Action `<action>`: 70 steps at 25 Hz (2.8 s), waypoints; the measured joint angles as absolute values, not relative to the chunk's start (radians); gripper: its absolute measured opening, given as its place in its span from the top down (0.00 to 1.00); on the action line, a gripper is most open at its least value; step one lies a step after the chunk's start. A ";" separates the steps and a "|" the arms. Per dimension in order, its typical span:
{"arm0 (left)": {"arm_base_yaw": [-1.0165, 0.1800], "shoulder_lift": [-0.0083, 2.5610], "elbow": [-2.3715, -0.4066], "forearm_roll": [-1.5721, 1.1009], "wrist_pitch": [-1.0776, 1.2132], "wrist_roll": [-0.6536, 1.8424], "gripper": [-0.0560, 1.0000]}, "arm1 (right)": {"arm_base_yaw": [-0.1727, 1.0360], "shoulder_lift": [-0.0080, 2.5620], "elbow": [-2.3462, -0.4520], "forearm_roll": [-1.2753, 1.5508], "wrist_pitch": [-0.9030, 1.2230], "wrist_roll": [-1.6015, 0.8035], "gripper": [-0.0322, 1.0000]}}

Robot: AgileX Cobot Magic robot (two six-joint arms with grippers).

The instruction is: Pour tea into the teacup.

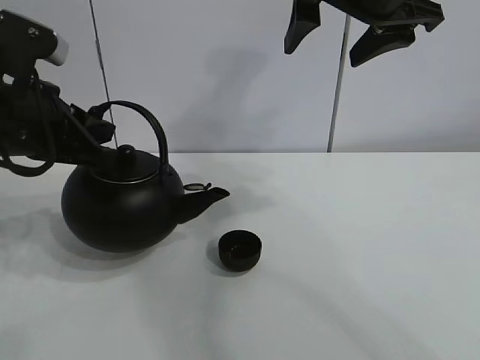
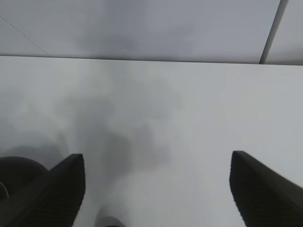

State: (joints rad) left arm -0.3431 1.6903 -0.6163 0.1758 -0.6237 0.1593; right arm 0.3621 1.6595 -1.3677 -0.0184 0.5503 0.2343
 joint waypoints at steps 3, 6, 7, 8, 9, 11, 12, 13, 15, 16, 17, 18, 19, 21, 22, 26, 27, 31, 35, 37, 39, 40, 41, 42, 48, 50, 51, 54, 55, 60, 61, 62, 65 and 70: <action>-0.354 1.729 -0.659 0.167 -0.625 0.162 0.85 | 0.362 1.659 -1.368 -0.018 0.550 0.234 0.41; -0.371 1.754 -0.688 0.165 -0.616 0.165 0.85 | 0.362 1.659 -1.368 -0.018 0.550 0.234 0.41; -0.375 1.760 -0.697 0.165 -0.614 0.165 0.85 | 0.362 1.659 -1.368 -0.018 0.550 0.234 0.41; -0.376 1.768 -0.703 0.165 -0.613 0.166 0.85 | 0.362 1.659 -1.368 -0.018 0.550 0.234 0.41; -0.378 1.777 -0.711 0.165 -0.613 0.166 0.85 | 0.362 1.659 -1.368 -0.018 0.550 0.234 0.41; -0.384 1.794 -0.724 0.165 -0.613 0.167 0.85 | 0.362 1.659 -1.368 -0.018 0.550 0.234 0.41; -0.386 1.801 -0.727 0.165 -0.613 0.170 0.85 | 0.362 1.659 -1.368 -0.018 0.550 0.234 0.41; -0.388 1.806 -0.729 0.165 -0.609 0.181 0.85 | 0.362 1.659 -1.368 -0.018 0.550 0.234 0.41; -0.389 1.813 -0.731 0.164 -0.604 0.202 0.85 | 0.362 1.659 -1.368 -0.018 0.550 0.234 0.41; -0.389 1.813 -0.731 0.163 -0.602 0.211 0.85 | 0.362 1.659 -1.368 -0.018 0.550 0.234 0.41; -0.389 1.813 -0.731 0.162 -0.597 0.220 0.85 | 0.362 1.659 -1.368 -0.018 0.550 0.234 0.41; -0.389 1.813 -0.731 0.162 -0.596 0.232 0.85 | 0.362 1.659 -1.368 -0.018 0.550 0.234 0.41; -0.389 1.813 -0.734 0.162 -0.591 0.244 0.85 | 0.362 1.659 -1.368 -0.018 0.550 0.234 0.41; -0.389 1.813 -0.746 0.162 -0.572 0.262 0.85 | 0.362 1.659 -1.368 -0.018 0.550 0.234 0.41; -0.389 1.813 -0.751 0.163 -0.568 0.270 0.85 | 0.362 1.659 -1.368 -0.018 0.550 0.234 0.41; -0.389 1.813 -0.771 0.163 -0.569 0.293 0.85 | 0.362 1.659 -1.368 -0.018 0.550 0.234 0.41; -0.389 1.813 -0.772 0.160 -0.570 0.295 0.85 | 0.362 1.659 -1.368 -0.018 0.550 0.234 0.41; -0.393 1.813 -0.773 0.168 -0.570 0.309 0.85 | 0.362 1.659 -1.368 -0.018 0.550 0.234 0.41; -0.393 1.813 -0.773 0.188 -0.569 0.313 0.85 | 0.362 1.659 -1.368 -0.018 0.550 0.234 0.41; -0.393 1.813 -0.773 0.192 -0.569 0.314 0.85 | 0.362 1.659 -1.368 -0.018 0.550 0.234 0.41; -0.393 1.813 -0.773 0.203 -0.569 0.315 0.85 | 0.362 1.659 -1.368 -0.018 0.550 0.234 0.41; -0.393 1.813 -0.773 0.207 -0.569 0.317 0.85 | 0.362 1.659 -1.368 -0.018 0.550 0.234 0.41; -0.393 1.813 -0.773 0.212 -0.569 0.320 0.85 | 0.362 1.659 -1.368 -0.018 0.550 0.234 0.41; -0.393 1.813 -0.773 0.216 -0.569 0.325 0.85 | 0.362 1.659 -1.368 -0.018 0.550 0.234 0.41; -0.393 1.813 -0.773 0.218 -0.569 0.348 0.85 | 0.362 1.659 -1.368 -0.018 0.550 0.234 0.41; -0.393 1.813 -0.773 0.218 -0.569 0.355 0.85 | 0.362 1.659 -1.368 -0.018 0.550 0.234 0.41; -0.393 1.813 -0.773 0.218 -0.569 0.359 0.85 | 0.362 1.659 -1.368 -0.018 0.550 0.234 0.41; -0.393 1.813 -0.773 0.218 -0.569 0.375 0.85 | 0.362 1.659 -1.368 -0.018 0.550 0.234 0.41; -0.393 1.813 -0.773 0.218 -0.569 0.379 0.85 | 0.362 1.659 -1.368 -0.018 0.550 0.234 0.41; -0.393 1.813 -0.773 0.218 -0.569 0.386 0.85 | 0.362 1.659 -1.368 -0.018 0.550 0.234 0.41; -0.393 1.813 -0.773 0.218 -0.569 0.389 0.85 | 0.362 1.659 -1.368 -0.018 0.550 0.234 0.41; -0.393 1.813 -0.773 0.218 -0.569 0.389 0.85 | 0.362 1.659 -1.368 -0.018 0.550 0.234 0.41; -0.393 1.813 -0.774 0.218 -0.569 0.390 0.85 | 0.362 1.659 -1.368 -0.018 0.550 0.234 0.41; -0.393 1.813 -0.774 0.219 -0.569 0.395 0.85 | 0.362 1.659 -1.368 -0.018 0.550 0.234 0.41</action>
State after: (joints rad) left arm -0.3931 1.8126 -0.7739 0.2187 -0.5691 0.3955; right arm 0.3621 1.6595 -1.3677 -0.0184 0.5503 0.2343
